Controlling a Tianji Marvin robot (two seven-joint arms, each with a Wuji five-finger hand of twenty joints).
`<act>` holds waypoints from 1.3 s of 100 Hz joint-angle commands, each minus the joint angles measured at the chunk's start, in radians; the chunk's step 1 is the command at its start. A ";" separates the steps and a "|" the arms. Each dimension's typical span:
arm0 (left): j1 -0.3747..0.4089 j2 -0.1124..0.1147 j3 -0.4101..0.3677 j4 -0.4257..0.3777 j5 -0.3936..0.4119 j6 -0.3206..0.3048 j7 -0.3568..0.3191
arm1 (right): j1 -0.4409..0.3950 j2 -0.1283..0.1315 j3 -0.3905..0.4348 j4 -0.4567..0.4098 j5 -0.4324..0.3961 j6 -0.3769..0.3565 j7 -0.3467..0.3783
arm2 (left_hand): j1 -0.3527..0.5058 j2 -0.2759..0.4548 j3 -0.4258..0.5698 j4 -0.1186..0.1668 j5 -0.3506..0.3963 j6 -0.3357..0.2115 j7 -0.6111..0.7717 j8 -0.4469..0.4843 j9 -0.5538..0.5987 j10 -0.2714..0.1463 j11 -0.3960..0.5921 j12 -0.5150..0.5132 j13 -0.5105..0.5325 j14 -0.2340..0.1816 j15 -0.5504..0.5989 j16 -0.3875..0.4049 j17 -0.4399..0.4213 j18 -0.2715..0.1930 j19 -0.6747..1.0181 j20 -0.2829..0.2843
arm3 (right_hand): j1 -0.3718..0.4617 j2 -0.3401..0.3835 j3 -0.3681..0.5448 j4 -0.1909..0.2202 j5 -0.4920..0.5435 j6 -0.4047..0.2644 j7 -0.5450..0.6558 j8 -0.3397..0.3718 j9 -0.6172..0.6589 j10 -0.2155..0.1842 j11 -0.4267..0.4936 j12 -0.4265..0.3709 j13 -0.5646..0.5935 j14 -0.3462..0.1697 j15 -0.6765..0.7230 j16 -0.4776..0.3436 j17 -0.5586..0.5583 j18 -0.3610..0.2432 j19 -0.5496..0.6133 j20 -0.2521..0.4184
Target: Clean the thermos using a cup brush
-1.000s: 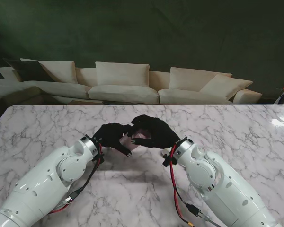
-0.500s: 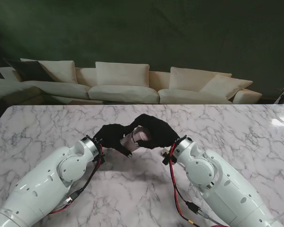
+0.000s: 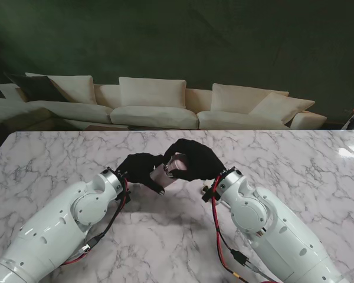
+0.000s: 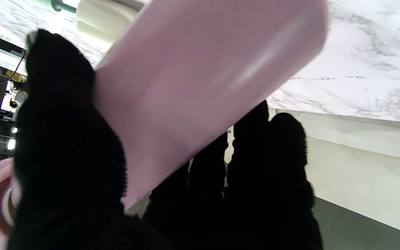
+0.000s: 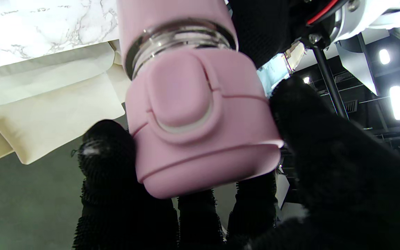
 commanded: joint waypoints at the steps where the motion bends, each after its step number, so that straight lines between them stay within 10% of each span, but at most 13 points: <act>1: -0.007 -0.002 -0.001 -0.004 -0.003 0.005 -0.013 | -0.013 0.002 0.013 -0.019 -0.006 0.007 -0.011 | 0.325 0.353 0.407 0.079 0.064 -0.143 0.112 0.039 0.044 -0.047 0.077 0.042 0.082 -0.057 0.138 0.044 0.024 -0.099 0.043 0.024 | 0.197 0.040 0.148 0.029 0.023 0.001 0.022 -0.020 0.012 -0.007 0.015 0.014 0.173 -0.210 0.374 0.097 0.025 -0.131 0.029 0.006; 59: 0.013 0.007 -0.050 -0.024 0.029 -0.019 -0.014 | -0.119 0.050 0.256 -0.099 -0.240 0.098 0.027 | 0.325 0.356 0.406 0.079 0.063 -0.145 0.111 0.040 0.040 -0.041 0.077 0.042 0.079 -0.056 0.136 0.043 0.022 -0.099 0.041 0.024 | 0.201 0.063 0.138 0.033 0.044 0.014 0.029 -0.056 0.019 -0.007 0.005 0.017 0.164 -0.206 0.367 0.095 0.020 -0.130 0.024 -0.001; 130: -0.001 0.014 -0.046 -0.030 0.045 -0.024 -0.043 | -0.003 0.084 0.181 0.262 -0.411 0.255 -0.019 | 0.323 0.371 0.412 0.076 0.086 -0.149 0.093 0.027 0.030 -0.065 0.088 0.059 0.056 -0.027 0.149 0.050 0.008 -0.097 0.045 0.028 | 0.218 0.098 0.152 0.026 0.062 0.001 0.043 -0.060 -0.032 -0.017 -0.003 0.009 0.106 -0.198 0.349 0.084 -0.021 -0.131 0.002 -0.009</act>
